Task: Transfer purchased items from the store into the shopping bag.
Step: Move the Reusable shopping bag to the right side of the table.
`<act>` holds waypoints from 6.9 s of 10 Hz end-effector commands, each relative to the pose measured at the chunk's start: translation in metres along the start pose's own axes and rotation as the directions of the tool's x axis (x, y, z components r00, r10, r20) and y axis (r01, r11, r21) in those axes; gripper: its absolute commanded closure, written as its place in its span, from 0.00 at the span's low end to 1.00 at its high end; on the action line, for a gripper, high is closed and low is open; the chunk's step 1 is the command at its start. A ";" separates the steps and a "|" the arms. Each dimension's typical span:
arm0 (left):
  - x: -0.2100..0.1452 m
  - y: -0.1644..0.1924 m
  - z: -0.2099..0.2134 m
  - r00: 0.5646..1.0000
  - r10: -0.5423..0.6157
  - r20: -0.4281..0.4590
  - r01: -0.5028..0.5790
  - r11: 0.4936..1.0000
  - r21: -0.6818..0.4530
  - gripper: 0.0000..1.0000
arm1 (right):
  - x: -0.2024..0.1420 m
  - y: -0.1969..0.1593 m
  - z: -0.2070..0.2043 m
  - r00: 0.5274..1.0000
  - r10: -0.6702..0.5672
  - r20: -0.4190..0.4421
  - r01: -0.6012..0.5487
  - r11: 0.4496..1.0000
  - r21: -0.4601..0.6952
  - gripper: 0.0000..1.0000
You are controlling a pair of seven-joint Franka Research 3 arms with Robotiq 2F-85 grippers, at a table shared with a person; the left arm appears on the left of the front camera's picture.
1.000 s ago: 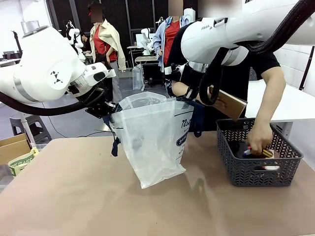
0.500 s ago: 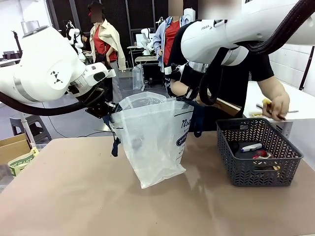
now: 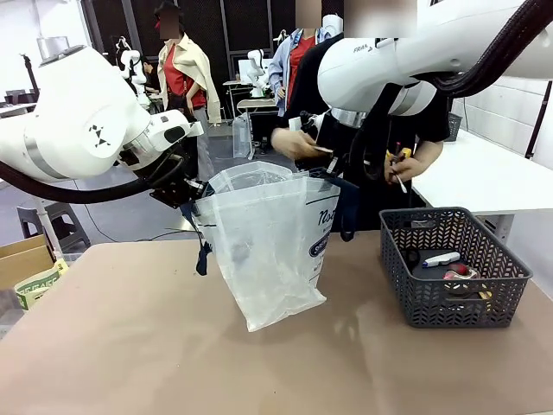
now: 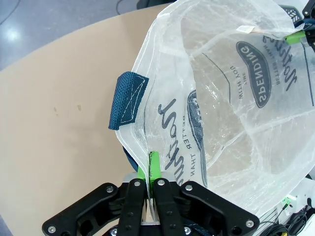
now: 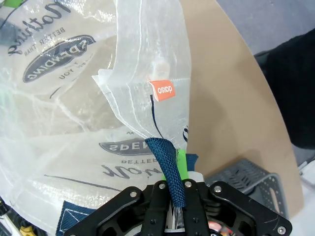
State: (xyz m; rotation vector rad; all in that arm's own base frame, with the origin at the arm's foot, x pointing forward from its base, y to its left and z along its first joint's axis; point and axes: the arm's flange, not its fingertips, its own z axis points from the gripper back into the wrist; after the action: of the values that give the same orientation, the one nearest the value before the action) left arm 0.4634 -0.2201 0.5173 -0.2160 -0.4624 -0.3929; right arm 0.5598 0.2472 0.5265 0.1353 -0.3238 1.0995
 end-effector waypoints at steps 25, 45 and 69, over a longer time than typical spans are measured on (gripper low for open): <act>0.000 0.003 0.001 1.000 0.004 0.007 -0.004 1.000 0.003 1.00 | -0.003 -0.002 0.000 1.000 -0.004 -0.006 0.004 1.000 0.000 1.00; 0.014 0.015 0.004 0.911 -0.384 -0.151 0.392 0.919 0.029 1.00 | 0.001 -0.009 0.013 0.963 0.151 -0.224 -0.156 0.988 -0.002 1.00; 0.016 -0.004 0.001 0.925 -0.361 -0.120 0.364 0.931 0.003 1.00 | 0.005 0.004 0.006 0.976 0.119 -0.184 -0.118 0.993 0.017 1.00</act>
State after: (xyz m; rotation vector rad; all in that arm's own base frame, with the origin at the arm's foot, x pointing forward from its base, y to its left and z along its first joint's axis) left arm 0.4734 -0.2320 0.5260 -0.0857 -0.3937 -0.7616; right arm 0.5556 0.2550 0.5338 0.0219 -0.1645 1.2261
